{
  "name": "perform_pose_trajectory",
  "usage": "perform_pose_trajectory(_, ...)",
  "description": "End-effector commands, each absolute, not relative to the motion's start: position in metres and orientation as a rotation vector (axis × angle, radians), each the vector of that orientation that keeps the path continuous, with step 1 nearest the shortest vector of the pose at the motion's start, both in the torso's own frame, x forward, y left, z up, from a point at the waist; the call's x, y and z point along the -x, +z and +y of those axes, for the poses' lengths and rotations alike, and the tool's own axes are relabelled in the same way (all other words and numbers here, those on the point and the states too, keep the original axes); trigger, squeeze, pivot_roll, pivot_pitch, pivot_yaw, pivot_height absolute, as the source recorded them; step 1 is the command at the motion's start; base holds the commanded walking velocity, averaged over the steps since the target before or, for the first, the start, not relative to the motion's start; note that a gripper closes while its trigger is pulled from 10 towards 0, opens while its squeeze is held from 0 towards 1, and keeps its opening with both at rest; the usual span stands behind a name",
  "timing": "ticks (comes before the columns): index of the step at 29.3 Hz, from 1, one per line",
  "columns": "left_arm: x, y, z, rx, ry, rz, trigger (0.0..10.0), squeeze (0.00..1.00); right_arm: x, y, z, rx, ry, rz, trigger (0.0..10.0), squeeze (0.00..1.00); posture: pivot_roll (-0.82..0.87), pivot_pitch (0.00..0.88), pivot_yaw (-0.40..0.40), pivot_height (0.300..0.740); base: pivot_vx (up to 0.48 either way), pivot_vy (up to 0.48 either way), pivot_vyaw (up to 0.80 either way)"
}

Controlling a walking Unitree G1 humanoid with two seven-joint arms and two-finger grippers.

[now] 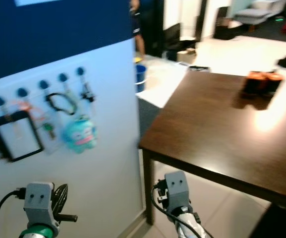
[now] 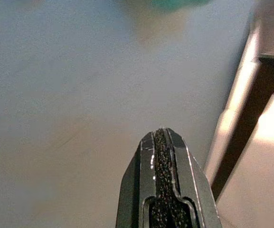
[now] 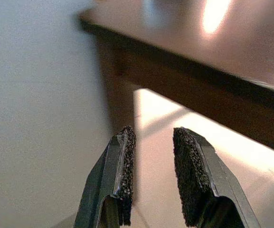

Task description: Hang keys on a hook

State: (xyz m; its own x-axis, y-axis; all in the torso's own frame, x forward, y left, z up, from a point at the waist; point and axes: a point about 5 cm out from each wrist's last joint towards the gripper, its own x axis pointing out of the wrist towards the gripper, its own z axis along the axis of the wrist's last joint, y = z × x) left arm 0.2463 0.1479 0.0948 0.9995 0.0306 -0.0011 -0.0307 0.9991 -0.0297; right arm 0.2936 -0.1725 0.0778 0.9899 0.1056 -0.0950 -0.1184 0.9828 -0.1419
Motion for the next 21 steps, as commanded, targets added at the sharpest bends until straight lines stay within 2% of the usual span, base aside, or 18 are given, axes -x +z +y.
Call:
perform_pose_trajectory(1,-0.2423,0.0885,0.1567,0.025,0.055,0.032,10.0,0.00,-0.2913,0.0731,-0.1660,0.144,0.136,0.100,10.0,0.00,-0.09,0.032,0.203,0.740,0.000,0.000,-0.80)
perform_pose_trajectory(21,-0.2425,0.0906,0.1567,0.026,0.044,0.028,10.0,0.00,-0.2908,0.0718,-0.1650,0.136,0.138,0.101,10.0,0.00,-0.08,0.035,0.208,0.740,0.000,0.000,-0.80)
